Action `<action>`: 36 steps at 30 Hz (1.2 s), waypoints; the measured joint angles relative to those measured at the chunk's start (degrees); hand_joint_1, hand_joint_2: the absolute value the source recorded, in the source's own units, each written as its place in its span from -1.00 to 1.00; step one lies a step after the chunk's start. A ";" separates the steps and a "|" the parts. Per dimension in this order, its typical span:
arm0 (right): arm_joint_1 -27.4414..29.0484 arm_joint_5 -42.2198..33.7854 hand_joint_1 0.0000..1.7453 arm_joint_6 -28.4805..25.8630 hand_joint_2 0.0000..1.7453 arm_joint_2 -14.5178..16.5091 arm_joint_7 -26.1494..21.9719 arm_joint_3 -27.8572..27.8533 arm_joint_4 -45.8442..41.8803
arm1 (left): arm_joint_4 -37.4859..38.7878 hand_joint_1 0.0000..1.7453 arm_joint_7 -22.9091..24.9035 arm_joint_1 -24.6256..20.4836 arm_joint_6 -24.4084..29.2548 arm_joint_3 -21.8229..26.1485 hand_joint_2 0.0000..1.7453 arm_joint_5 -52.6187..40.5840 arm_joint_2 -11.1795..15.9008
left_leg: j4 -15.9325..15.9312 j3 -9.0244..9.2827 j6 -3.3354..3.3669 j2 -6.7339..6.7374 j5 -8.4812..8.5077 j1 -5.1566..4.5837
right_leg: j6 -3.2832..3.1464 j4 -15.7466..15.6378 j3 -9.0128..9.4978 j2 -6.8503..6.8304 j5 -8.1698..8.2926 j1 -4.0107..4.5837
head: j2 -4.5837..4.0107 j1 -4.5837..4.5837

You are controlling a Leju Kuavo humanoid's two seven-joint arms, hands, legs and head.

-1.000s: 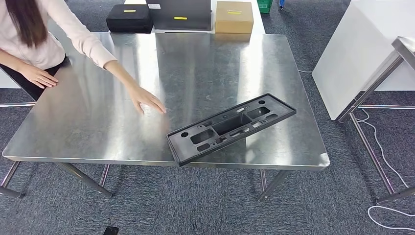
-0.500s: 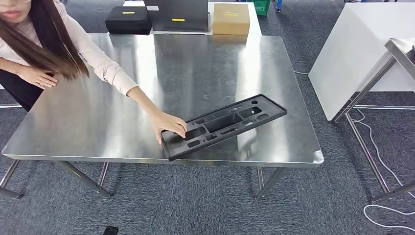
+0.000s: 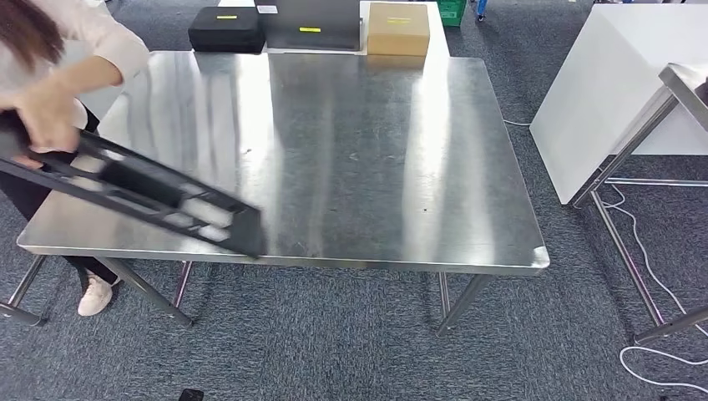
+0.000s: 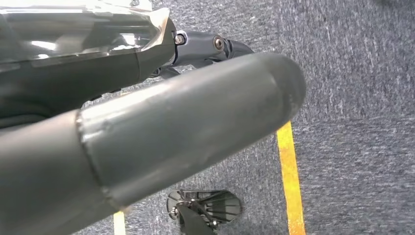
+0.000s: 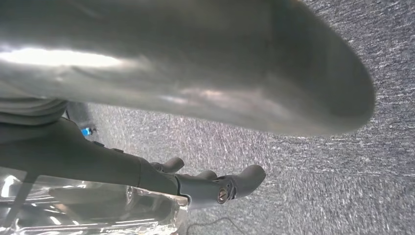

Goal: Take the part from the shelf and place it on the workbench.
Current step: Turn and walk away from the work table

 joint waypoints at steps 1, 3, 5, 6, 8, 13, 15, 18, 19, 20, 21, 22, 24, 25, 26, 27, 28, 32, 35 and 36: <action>-0.04 -0.02 -1.00 -0.01 -1.00 0.01 0.00 0.02 0.00 | 0.00 -1.00 0.01 0.00 -0.09 0.00 -1.00 -0.02 -0.01 | -0.34 0.01 0.24 -0.04 -0.09 -0.23 | 0.41 -0.04 -0.17 -0.01 0.27 0.12 | 0.00 0.03; -0.06 -0.04 -1.00 -0.01 -1.00 0.01 0.02 0.04 0.00 | 0.00 -1.00 0.03 -0.02 -0.20 0.00 -1.00 -0.04 -0.05 | -0.63 -0.41 1.18 0.05 0.39 -0.44 | 1.11 0.08 -0.53 0.02 0.39 0.22 | 0.00 0.03; -0.05 -0.03 -1.00 -0.01 -1.00 -0.02 0.07 0.05 0.01 | -0.01 -1.00 0.03 -0.17 -0.26 0.00 -1.00 -0.04 -0.10 | -0.98 -1.00 2.46 0.23 1.18 -0.55 | 1.02 2.91 -2.09 0.09 -1.73 0.27 | 0.00 0.16; -0.06 -0.02 -1.00 -0.01 -1.00 -0.01 0.11 0.07 0.02 | -0.02 -1.00 0.03 -0.23 -0.28 0.01 -1.00 -0.04 -0.10 | -1.05 -1.45 3.01 0.33 1.56 -0.62 | 0.68 6.20 -3.56 0.13 -3.78 0.22 | 0.00 0.23; 0.01 0.06 -1.00 -0.02 -1.00 0.04 0.25 0.09 0.03 | -0.02 -1.00 0.03 -0.25 -0.29 0.02 -1.00 -0.04 0.00 | -1.02 -2.48 3.66 0.41 2.23 -0.96 | 0.24 14.08 -6.63 0.21 -7.56 0.29 | 0.00 0.39; 0.03 0.32 -1.00 -0.03 -1.00 -0.20 0.40 0.32 0.04 | -0.01 -1.00 0.03 -0.19 -0.32 0.02 -1.00 -0.03 -0.09 | -0.90 -4.04 3.61 0.30 3.68 -1.73 | 1.05 5.12 1.07 0.31 -4.78 0.80 | 0.00 0.41; -0.07 0.41 -1.00 -0.05 -1.00 -0.28 0.43 0.44 0.04 | -0.02 -1.00 0.01 -0.21 -0.33 0.03 -1.00 -0.03 -0.13 | -0.82 -4.23 3.15 0.31 4.14 -1.92 | 0.55 -0.61 4.32 0.36 -3.39 1.21 | 0.00 0.34; -0.09 0.46 -1.00 -0.08 -1.00 -0.39 0.51 0.49 0.04 | -0.02 -1.00 -0.03 -0.21 -0.35 0.04 -1.00 -0.02 -0.09 | -0.52 -4.57 2.24 0.29 4.56 -1.85 | -0.30 -1.53 3.74 0.37 -2.62 1.11 | 0.00 0.25; -0.14 0.46 -1.00 -0.08 -1.00 -0.42 0.52 0.50 0.04 | -0.01 -1.00 -0.05 -0.19 -0.36 0.04 -1.00 -0.02 -0.10 | 0.07 -4.96 1.87 0.24 3.90 -1.72 | -0.84 -1.63 3.49 0.33 -2.26 0.85 | 0.00 0.20; -0.18 0.46 -1.00 -0.08 -1.00 -0.44 0.52 0.51 0.04 | -0.01 -1.00 -0.06 -0.17 -0.37 0.03 -1.00 -0.02 -0.10 | 1.56 -5.63 1.48 0.20 2.37 -1.54 | -1.45 -1.78 3.24 0.24 -1.82 0.58 | 0.00 0.14; -0.20 0.46 -1.00 -0.08 -1.00 -0.45 0.52 0.53 0.04 | 0.00 -1.00 -0.08 -0.16 -0.38 0.03 -1.00 -0.02 -0.12 | 4.18 -6.63 1.08 0.16 0.03 -1.30 | -1.94 -1.85 2.91 0.14 -1.39 0.38 | 0.00 0.08; -0.18 0.46 -1.00 -0.08 -1.00 -0.48 0.52 0.55 0.04 | 0.00 -1.00 -0.09 -0.14 -0.39 0.02 -1.00 -0.02 -0.15 | 7.77 -7.87 0.64 0.17 -2.67 -1.07 | -2.23 -1.81 2.51 0.07 -1.01 0.46 | 0.00 0.00; -0.05 0.46 -1.00 -0.07 -1.00 -0.48 0.54 0.58 0.04 | 0.00 -1.00 -0.10 -0.08 -0.40 0.02 -1.00 -0.02 -0.17 | 14.20 -9.61 -0.13 0.19 -5.99 -0.51 | -2.24 -1.66 1.66 -0.06 -0.29 0.50 | 0.00 -0.03; 0.00 0.46 -1.00 -0.05 -1.00 -0.48 0.57 0.60 0.04 | 0.00 -1.00 -0.11 -0.05 -0.40 0.02 -1.00 -0.02 -0.17 | 15.10 -9.36 -0.43 0.20 -5.88 -0.22 | -2.08 -1.51 1.21 -0.08 0.04 0.45 | 0.00 -0.05; 0.02 0.46 -1.00 -0.03 -1.00 -0.48 0.62 0.63 0.04 | 0.00 -1.00 -0.11 -0.03 -0.40 0.03 -1.00 -0.02 -0.18 | 13.67 -8.00 -0.68 0.22 -4.70 0.09 | -1.89 -1.31 0.76 -0.08 0.29 0.34 | 0.00 -0.04; 0.04 0.46 -1.00 -0.01 -1.00 -0.48 0.67 0.66 0.04 | 0.00 -1.00 -0.12 -0.03 -0.40 0.03 -1.00 -0.02 -0.18 | 10.14 -5.57 -0.90 0.23 -2.95 0.40 | -1.69 -1.03 0.37 -0.07 0.49 0.22 | 0.00 -0.05; 0.03 0.46 -1.00 0.01 -1.00 -0.55 0.75 0.70 0.03 | 0.00 -1.00 -0.12 -0.05 -0.40 0.04 -1.00 -0.02 -0.21 | 5.89 -2.84 -1.12 0.23 -1.74 0.64 | -1.49 -0.71 -0.02 -0.07 0.63 0.19 | 0.00 -0.05; -0.08 0.46 -1.00 0.01 -1.00 -0.70 0.95 0.96 0.02 | 0.02 -1.00 -0.13 -0.02 -0.40 0.04 -1.00 -0.05 -0.26 | -0.40 0.19 0.08 -0.16 -0.03 0.16 | 0.12 -0.23 -1.04 -0.05 1.66 0.48 | 0.00 0.07; 0.10 0.45 -1.00 0.02 -1.00 -0.85 1.02 1.10 0.02 | 0.02 -1.00 -0.13 -0.02 -0.39 0.04 -1.00 -0.11 -0.41 | -0.99 -0.93 2.00 0.07 1.32 -0.01 | 0.94 1.40 -2.52 0.05 0.48 0.47 | 0.00 0.24; 0.16 0.46 -1.00 0.03 -1.00 -0.90 1.03 1.18 0.02 | 0.02 -1.00 -0.14 -0.02 -0.39 0.04 -1.00 -0.11 -0.45 | -1.18 -1.50 2.62 0.18 1.93 -0.06 | 0.68 3.82 -3.56 0.11 -1.44 0.41 | 0.00 0.32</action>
